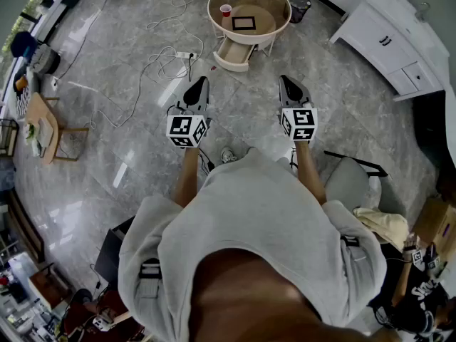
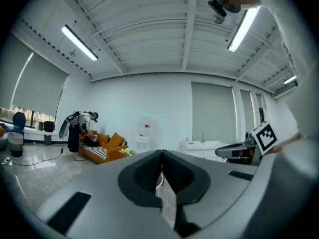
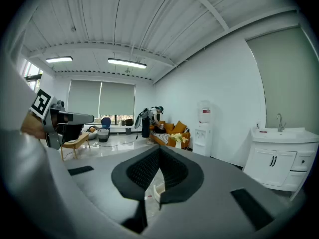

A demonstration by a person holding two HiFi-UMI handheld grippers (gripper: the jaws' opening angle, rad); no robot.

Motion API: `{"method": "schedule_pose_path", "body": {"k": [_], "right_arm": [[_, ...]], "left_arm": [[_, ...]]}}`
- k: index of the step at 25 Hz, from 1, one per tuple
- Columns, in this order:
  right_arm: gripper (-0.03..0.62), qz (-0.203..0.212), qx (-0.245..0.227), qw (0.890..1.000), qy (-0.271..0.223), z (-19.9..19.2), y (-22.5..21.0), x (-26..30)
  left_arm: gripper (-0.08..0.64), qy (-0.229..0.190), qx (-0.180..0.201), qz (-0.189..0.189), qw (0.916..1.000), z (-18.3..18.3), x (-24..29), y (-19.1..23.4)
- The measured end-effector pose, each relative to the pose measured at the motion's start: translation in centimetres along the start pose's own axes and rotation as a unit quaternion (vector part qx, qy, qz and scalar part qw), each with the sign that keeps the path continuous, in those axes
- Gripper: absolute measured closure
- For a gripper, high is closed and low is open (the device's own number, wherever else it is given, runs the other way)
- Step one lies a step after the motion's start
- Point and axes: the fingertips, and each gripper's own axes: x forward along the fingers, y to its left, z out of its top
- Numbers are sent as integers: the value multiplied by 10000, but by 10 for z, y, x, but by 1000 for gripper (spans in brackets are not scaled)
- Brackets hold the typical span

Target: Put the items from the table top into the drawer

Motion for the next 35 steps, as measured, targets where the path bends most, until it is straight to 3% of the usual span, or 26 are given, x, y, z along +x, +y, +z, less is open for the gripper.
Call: {"method": "schedule_pose_path", "body": {"k": [17,35], "right_arm": [[569,-74,96,9999,-70,2,11,11],[569,-316,-70,9993,159,-3,77,36]], "left_arm": [[545,-31,-31,-140,9999,1,5,16],[545,-17,-257,-466,9986,-18,-12,79]]}}
